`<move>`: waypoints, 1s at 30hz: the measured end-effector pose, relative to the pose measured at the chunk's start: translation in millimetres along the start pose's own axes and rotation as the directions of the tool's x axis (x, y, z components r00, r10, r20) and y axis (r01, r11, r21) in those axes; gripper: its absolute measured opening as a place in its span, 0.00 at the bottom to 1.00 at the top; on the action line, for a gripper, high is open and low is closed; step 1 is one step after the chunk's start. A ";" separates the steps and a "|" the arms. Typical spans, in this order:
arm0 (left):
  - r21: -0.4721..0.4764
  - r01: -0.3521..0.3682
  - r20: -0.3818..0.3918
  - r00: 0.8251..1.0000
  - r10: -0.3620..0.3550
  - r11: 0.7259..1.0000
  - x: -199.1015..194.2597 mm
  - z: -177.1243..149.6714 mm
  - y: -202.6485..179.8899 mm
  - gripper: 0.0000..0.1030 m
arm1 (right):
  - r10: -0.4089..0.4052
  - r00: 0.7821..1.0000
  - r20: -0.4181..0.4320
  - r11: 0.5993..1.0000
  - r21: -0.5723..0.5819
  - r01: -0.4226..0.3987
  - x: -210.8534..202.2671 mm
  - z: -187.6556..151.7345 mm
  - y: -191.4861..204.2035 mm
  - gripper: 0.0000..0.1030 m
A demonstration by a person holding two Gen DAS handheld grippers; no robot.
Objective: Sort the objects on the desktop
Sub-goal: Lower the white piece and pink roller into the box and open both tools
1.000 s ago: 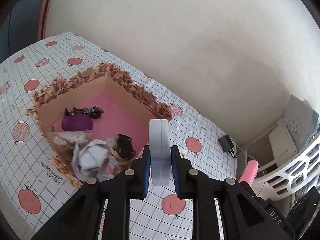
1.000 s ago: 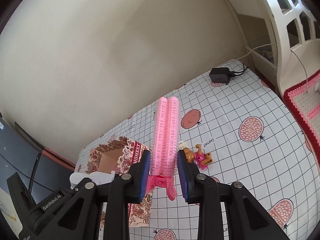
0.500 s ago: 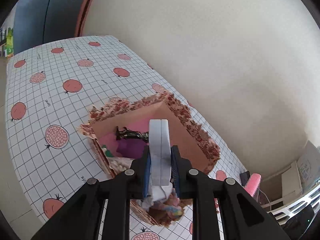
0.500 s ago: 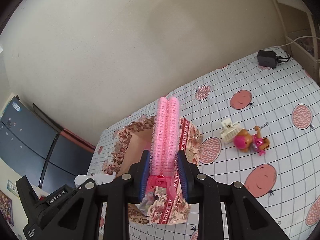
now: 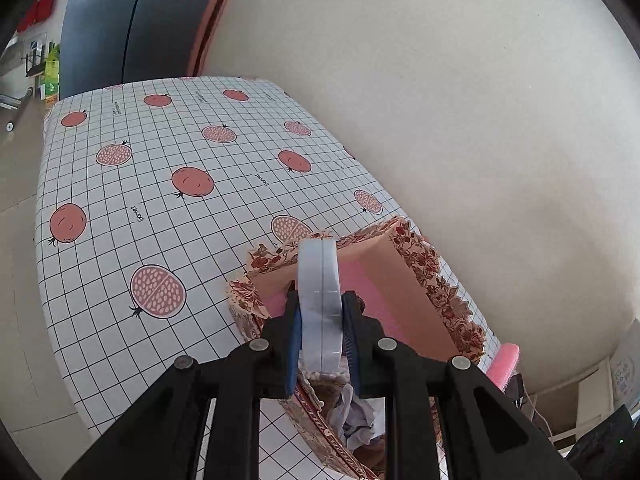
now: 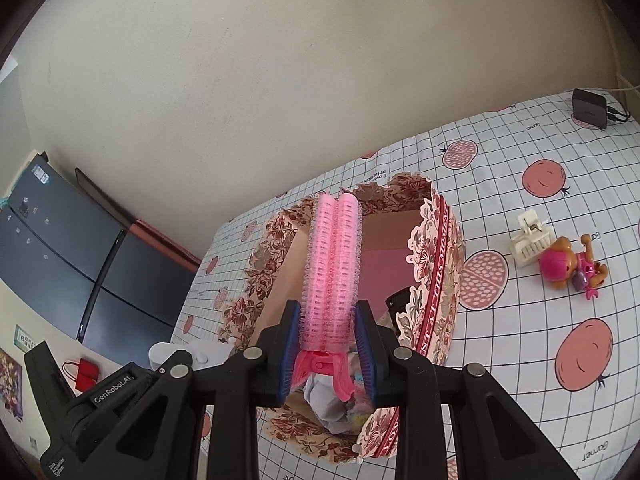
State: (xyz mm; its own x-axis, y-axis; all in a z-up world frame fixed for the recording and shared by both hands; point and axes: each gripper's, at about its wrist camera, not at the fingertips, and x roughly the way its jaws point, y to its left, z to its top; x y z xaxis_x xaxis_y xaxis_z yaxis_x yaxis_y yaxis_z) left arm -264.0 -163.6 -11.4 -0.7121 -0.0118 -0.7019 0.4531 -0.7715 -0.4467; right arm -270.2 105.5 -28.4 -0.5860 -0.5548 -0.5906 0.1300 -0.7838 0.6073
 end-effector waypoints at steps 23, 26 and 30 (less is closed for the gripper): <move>0.064 -0.019 -0.027 0.999 0.021 0.998 13.3 -16.6 -16.3 0.20 | 0.016 0.999 -0.031 1.000 -0.007 -0.016 19.1 -7.0 -20.8 0.31; 0.072 -0.030 -0.035 0.999 0.033 0.997 17.3 -19.4 -17.5 0.20 | 0.032 0.999 -0.027 0.999 -0.010 -0.032 19.5 -7.5 -22.7 0.31; 0.083 -0.040 -0.040 0.998 0.043 0.996 20.2 -22.7 -20.4 0.21 | 0.055 0.998 -0.025 0.998 -0.003 -0.055 18.5 -7.0 -24.4 0.36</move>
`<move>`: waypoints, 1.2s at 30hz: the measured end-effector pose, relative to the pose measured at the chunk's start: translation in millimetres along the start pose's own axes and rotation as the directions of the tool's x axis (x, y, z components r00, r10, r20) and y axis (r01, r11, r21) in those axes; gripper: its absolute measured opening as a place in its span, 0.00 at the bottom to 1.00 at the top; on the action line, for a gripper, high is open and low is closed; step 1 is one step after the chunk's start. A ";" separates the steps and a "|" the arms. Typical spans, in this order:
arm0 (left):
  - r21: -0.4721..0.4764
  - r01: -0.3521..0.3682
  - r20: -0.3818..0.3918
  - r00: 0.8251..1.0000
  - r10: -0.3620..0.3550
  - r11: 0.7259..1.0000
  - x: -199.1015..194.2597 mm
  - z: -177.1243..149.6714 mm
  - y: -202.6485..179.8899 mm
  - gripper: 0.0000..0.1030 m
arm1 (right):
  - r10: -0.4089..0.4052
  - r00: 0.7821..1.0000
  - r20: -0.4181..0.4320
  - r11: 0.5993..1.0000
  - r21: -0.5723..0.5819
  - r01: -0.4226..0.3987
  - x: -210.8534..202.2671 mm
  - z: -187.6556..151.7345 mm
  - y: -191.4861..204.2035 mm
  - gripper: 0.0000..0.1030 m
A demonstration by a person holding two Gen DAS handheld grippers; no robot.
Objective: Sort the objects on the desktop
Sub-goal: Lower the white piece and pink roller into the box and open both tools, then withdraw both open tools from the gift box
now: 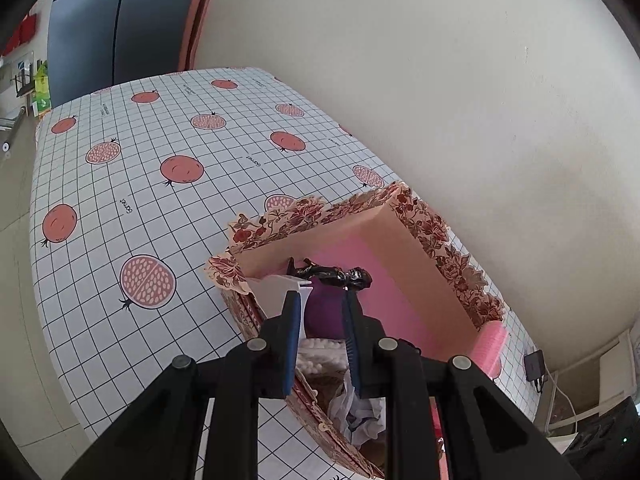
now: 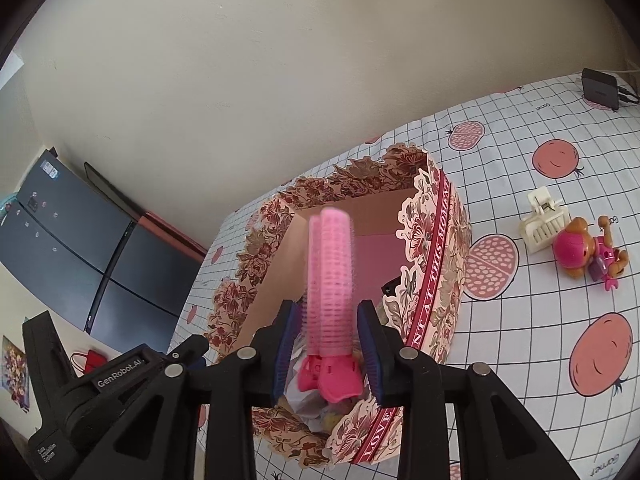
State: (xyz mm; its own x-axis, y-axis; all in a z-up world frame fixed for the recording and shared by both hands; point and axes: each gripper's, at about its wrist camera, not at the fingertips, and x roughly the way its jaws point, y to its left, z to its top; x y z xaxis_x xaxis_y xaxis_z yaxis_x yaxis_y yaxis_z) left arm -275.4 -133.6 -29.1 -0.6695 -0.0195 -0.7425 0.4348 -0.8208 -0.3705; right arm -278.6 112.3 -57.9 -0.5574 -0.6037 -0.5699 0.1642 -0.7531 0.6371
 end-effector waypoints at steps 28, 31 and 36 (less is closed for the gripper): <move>0.079 -0.022 0.012 1.000 0.022 0.997 -17.1 -10.2 -34.3 0.48 | 0.003 0.999 0.049 1.000 -0.009 -0.002 -35.6 12.0 -0.8 0.41; 0.090 -0.020 0.025 1.000 0.018 0.996 -24.8 -12.5 -43.3 0.55 | -0.014 0.997 0.074 1.000 0.001 0.014 -47.9 18.1 -5.4 0.47; 0.122 -0.018 0.031 0.999 0.014 0.992 -35.9 -19.8 -60.4 0.58 | -0.038 0.992 0.116 0.999 0.016 0.037 -71.0 27.0 -11.1 0.54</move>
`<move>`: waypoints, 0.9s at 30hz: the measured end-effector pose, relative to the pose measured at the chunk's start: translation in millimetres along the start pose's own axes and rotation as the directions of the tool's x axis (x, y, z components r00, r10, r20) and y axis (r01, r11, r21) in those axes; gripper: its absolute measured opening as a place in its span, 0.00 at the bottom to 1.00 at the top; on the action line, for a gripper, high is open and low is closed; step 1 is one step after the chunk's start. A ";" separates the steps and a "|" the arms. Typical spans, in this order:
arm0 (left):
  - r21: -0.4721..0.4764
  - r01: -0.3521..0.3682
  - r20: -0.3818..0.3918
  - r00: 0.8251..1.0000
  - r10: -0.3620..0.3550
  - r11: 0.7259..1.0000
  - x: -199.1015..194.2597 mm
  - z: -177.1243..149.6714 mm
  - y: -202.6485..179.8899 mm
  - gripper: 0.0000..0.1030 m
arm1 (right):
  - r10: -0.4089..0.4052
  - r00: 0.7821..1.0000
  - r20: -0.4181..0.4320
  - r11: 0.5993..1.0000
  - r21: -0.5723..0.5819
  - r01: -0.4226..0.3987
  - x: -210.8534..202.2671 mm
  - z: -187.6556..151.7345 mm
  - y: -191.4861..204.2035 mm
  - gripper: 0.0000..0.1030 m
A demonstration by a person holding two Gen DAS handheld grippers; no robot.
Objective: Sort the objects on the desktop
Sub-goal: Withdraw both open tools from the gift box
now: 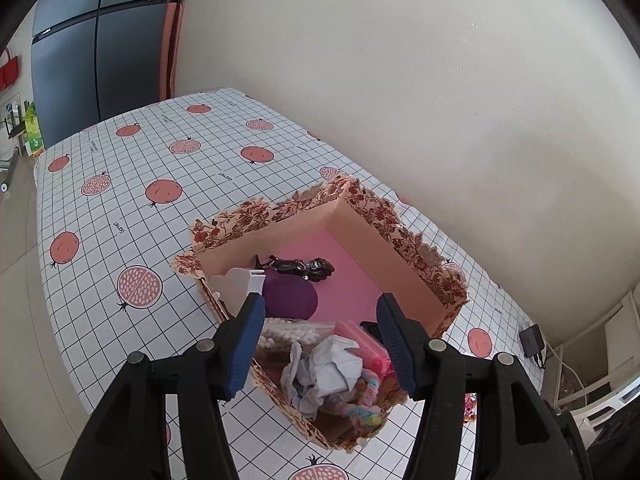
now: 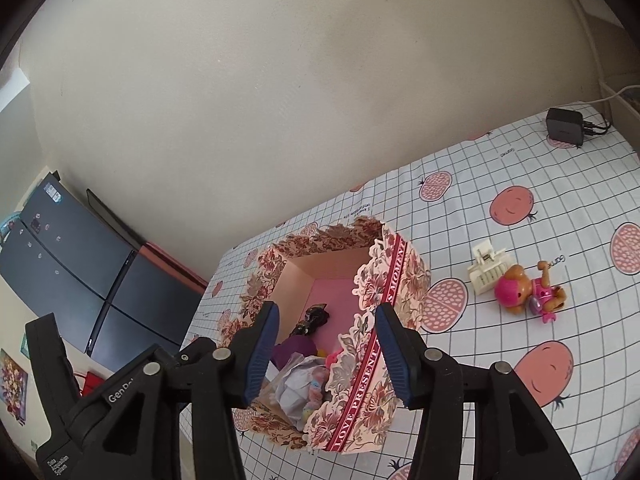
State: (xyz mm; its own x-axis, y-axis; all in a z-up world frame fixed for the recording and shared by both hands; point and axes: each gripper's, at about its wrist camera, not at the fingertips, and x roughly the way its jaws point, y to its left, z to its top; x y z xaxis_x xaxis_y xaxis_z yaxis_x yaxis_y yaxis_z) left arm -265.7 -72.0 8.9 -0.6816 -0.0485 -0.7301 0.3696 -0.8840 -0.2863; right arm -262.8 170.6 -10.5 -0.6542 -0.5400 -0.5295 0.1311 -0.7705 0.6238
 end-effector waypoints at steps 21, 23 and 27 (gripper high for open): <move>0.161 0.037 0.009 0.999 -0.039 0.986 -31.7 -39.4 -89.2 0.60 | -0.141 0.982 0.125 0.984 0.127 0.125 -84.5 45.5 -69.5 0.64; 0.174 0.048 0.006 0.999 -0.050 0.984 -33.7 -42.9 -97.2 0.60 | -0.143 0.981 0.131 0.982 0.141 0.125 -91.6 45.8 -76.2 0.64; 0.202 0.062 0.004 0.998 -0.065 0.977 -38.0 -49.1 -113.8 0.60 | -0.157 0.978 0.136 0.979 0.154 0.136 -103.0 47.2 -86.9 0.64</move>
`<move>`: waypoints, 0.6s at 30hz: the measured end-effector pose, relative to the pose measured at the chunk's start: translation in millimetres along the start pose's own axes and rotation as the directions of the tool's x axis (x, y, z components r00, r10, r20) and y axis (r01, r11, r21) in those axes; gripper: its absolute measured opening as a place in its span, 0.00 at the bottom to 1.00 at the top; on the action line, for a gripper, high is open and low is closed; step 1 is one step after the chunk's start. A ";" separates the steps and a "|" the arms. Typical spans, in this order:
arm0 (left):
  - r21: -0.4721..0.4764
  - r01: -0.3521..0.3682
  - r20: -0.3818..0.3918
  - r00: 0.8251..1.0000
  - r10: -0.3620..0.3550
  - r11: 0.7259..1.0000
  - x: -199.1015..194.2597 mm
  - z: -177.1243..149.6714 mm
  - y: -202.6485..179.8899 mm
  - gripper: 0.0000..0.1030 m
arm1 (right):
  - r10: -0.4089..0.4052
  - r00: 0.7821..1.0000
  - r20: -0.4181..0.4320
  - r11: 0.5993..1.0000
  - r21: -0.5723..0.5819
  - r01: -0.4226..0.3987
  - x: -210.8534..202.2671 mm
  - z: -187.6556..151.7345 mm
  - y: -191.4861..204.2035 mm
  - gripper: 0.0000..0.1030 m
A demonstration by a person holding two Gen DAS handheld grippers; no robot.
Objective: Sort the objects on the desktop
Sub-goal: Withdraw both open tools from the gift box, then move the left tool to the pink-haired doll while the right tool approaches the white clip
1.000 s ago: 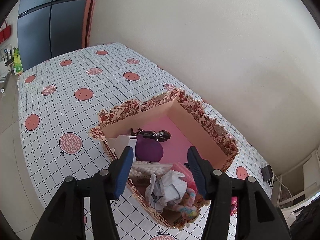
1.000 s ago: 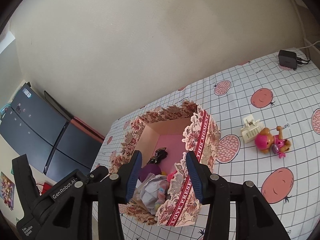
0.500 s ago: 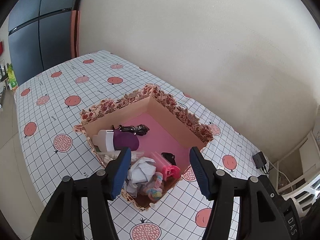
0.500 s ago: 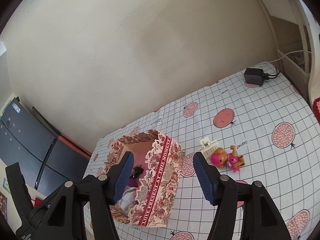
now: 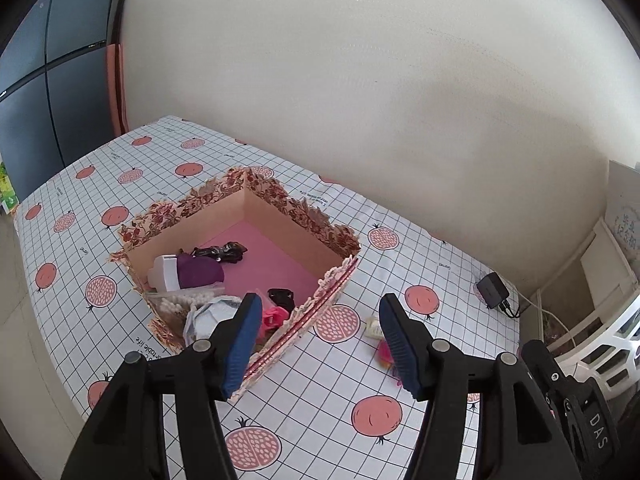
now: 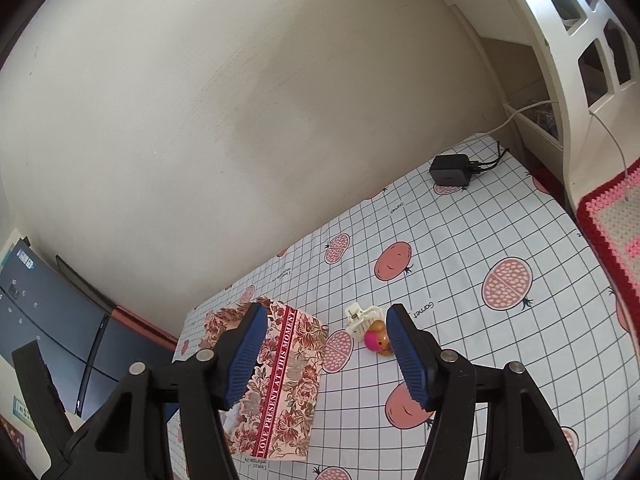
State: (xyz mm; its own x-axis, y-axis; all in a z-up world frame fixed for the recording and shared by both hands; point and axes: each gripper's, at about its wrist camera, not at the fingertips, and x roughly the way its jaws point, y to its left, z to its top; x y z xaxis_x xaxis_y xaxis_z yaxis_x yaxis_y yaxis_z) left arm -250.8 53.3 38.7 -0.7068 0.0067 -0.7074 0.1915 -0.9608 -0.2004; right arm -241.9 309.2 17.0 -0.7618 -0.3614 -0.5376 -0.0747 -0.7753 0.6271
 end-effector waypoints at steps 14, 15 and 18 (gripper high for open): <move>0.078 0.034 -0.099 0.995 -0.026 0.996 38.4 -25.6 -36.1 0.60 | -0.118 0.991 -0.064 0.992 0.027 0.120 11.2 0.3 -44.6 0.64; 0.088 0.031 -0.111 0.994 -0.021 0.996 44.3 -28.6 -38.1 0.60 | -0.124 0.990 -0.073 0.992 0.022 0.126 14.8 -1.4 -46.4 0.64; 0.111 0.033 -0.135 0.991 -0.018 0.993 60.7 -36.2 -40.2 0.60 | -0.158 0.981 -0.111 0.987 0.010 0.160 30.6 -8.5 -51.9 0.64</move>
State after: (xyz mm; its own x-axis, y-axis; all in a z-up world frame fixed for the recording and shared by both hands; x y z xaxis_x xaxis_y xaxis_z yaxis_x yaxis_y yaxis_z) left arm -276.8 102.4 -20.7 -0.6117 0.0614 -0.7887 0.0910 -0.9849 -0.1473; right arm -255.9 334.0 -36.8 -0.6643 -0.2895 -0.6891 -0.2019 -0.8182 0.5384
